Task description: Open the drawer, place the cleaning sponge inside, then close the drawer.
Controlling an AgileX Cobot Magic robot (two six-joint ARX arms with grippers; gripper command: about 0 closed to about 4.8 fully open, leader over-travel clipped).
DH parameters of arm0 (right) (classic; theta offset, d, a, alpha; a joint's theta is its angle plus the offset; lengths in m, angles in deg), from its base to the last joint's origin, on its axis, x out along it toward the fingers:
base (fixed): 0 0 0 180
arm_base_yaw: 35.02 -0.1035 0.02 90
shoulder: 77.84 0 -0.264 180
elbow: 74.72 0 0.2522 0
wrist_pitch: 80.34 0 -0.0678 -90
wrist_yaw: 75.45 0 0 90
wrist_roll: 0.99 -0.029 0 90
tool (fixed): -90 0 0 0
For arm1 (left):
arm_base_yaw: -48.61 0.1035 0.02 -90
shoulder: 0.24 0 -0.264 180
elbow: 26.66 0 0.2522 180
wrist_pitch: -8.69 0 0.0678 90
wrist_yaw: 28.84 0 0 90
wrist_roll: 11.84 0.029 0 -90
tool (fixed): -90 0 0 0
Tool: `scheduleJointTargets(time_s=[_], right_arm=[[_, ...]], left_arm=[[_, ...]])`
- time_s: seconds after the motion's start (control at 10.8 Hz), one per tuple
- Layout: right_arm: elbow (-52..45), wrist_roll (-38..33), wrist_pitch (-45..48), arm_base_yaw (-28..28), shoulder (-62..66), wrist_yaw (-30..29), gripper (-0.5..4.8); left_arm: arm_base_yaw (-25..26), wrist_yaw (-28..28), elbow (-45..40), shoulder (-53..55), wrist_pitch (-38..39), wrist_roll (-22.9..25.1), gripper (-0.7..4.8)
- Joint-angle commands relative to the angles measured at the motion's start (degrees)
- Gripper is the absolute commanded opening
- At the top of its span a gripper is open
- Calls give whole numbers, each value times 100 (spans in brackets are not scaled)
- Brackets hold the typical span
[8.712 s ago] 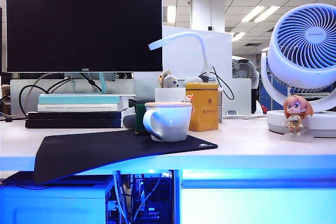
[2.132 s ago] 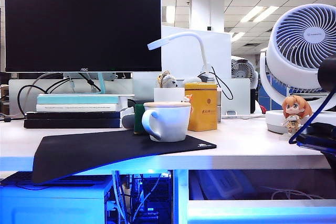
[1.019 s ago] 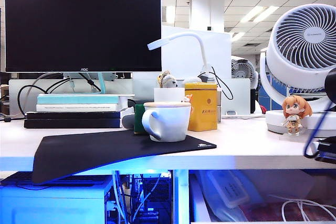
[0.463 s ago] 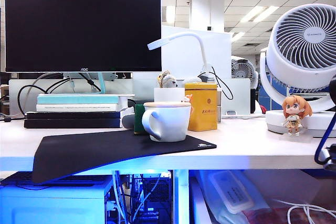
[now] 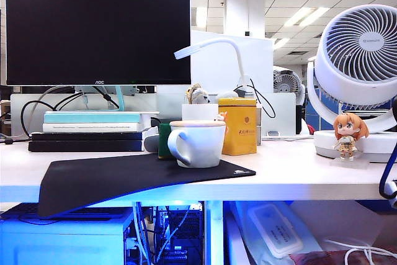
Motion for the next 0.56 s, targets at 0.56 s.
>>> scheduleJointTargets(time_s=[0.56], right_arm=[[1403, 358, 2966, -221, -1556, -955, -5]], left_arm=[[0, -20, 31, -17, -79, 24, -5]])
